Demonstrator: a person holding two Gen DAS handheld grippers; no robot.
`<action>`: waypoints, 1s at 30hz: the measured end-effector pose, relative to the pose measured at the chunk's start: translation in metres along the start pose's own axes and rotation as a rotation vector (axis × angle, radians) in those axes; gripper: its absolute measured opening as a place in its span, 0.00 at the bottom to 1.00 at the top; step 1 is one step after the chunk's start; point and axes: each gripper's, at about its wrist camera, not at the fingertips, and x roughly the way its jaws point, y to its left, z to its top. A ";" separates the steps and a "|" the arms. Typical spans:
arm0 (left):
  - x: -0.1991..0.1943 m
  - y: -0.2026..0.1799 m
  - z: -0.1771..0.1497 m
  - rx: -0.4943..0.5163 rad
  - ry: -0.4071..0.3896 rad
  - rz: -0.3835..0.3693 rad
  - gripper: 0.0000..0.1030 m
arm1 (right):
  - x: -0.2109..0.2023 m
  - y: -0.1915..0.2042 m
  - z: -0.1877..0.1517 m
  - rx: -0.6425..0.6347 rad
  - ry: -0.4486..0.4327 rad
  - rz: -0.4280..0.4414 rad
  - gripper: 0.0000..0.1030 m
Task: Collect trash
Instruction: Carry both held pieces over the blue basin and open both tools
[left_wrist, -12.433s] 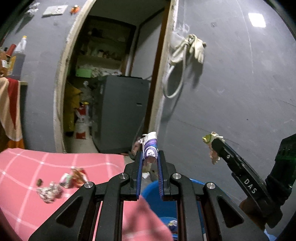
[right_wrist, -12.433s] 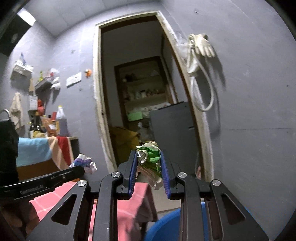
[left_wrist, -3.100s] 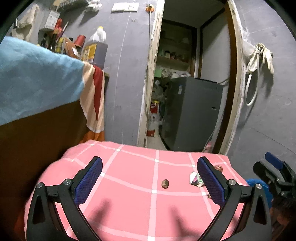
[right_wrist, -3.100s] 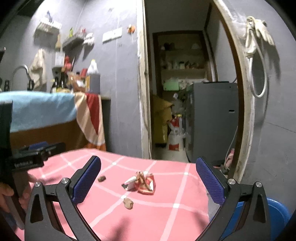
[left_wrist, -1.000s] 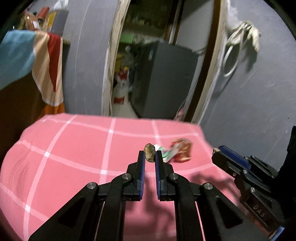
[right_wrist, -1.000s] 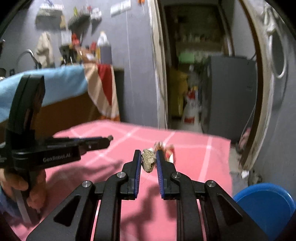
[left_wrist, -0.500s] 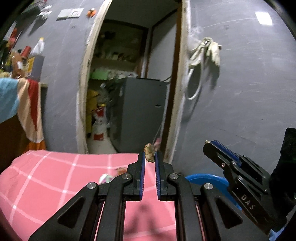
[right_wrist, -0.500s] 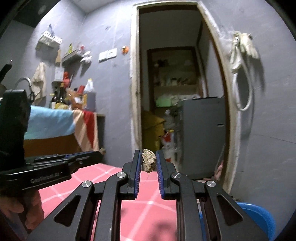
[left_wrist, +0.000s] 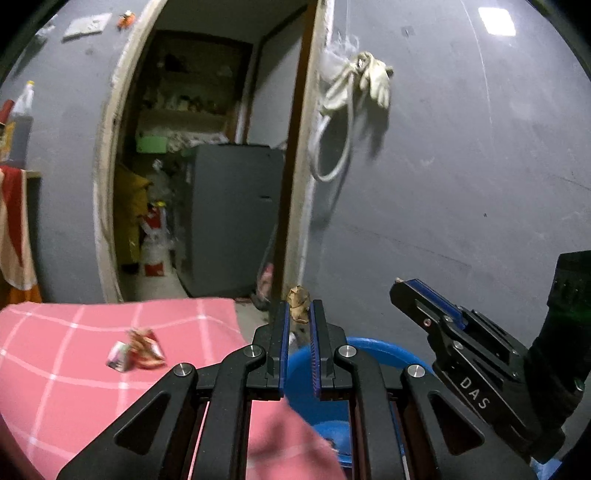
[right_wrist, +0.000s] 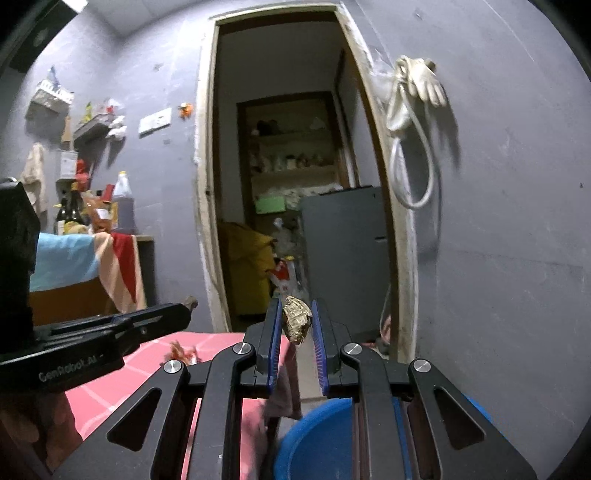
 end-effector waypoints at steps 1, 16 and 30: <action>0.005 -0.002 -0.001 -0.003 0.016 -0.015 0.08 | 0.000 -0.004 -0.001 0.007 0.006 -0.008 0.14; 0.066 -0.020 -0.018 -0.041 0.224 -0.065 0.08 | 0.016 -0.054 -0.023 0.114 0.197 -0.086 0.15; 0.104 -0.002 -0.037 -0.156 0.382 -0.081 0.08 | 0.028 -0.078 -0.036 0.198 0.318 -0.117 0.17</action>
